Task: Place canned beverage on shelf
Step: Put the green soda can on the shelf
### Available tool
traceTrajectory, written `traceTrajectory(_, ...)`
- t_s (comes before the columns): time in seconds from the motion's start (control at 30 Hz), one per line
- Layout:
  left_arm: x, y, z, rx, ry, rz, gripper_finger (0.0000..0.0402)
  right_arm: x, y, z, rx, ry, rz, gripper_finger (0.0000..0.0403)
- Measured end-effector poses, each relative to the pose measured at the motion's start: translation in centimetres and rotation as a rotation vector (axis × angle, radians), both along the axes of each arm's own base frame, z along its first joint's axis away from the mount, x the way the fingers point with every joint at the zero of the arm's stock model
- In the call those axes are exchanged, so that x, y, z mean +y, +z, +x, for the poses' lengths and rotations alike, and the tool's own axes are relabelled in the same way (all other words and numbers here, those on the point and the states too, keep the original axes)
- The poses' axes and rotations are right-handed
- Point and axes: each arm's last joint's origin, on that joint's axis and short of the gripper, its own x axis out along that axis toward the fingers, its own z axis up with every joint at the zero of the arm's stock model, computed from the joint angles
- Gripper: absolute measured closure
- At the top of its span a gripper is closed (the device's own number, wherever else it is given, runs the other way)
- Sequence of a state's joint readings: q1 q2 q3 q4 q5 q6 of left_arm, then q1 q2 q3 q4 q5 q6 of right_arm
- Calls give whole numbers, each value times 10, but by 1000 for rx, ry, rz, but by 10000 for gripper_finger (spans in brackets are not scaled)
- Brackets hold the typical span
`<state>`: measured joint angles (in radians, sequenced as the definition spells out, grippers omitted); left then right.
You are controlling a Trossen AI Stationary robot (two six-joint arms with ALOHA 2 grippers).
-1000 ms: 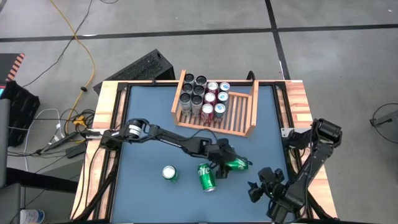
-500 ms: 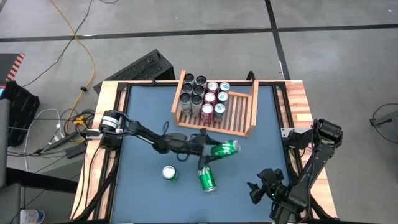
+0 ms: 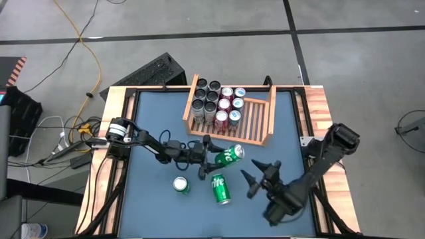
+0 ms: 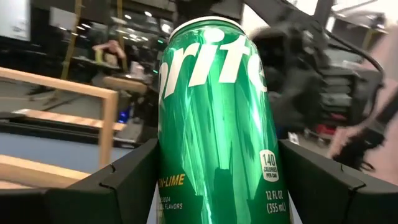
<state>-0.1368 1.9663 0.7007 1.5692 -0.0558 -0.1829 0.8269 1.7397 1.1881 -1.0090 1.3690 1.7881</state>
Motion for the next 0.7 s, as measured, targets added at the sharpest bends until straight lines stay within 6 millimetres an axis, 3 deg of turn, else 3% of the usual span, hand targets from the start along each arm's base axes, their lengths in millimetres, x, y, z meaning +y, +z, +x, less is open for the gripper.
traceTrajectory(0.13,-2,1,0,-2,-52,28,118,-7,2,7,-69,-35,-42,117)
traceTrajectory(0.3,-2,6,-2,-13,-80,10,118,2,6,-2,-143,7,-124,117)
traceTrajectory(0.47,-8,28,-8,-99,-131,69,118,8,7,-9,-133,42,-138,117)
traceTrajectory(0.57,-10,33,-12,-112,-168,84,118,5,21,-16,94,76,-104,117)
traceTrajectory(0.7,-10,27,-18,-82,-201,86,118,7,68,-19,340,222,-63,117)
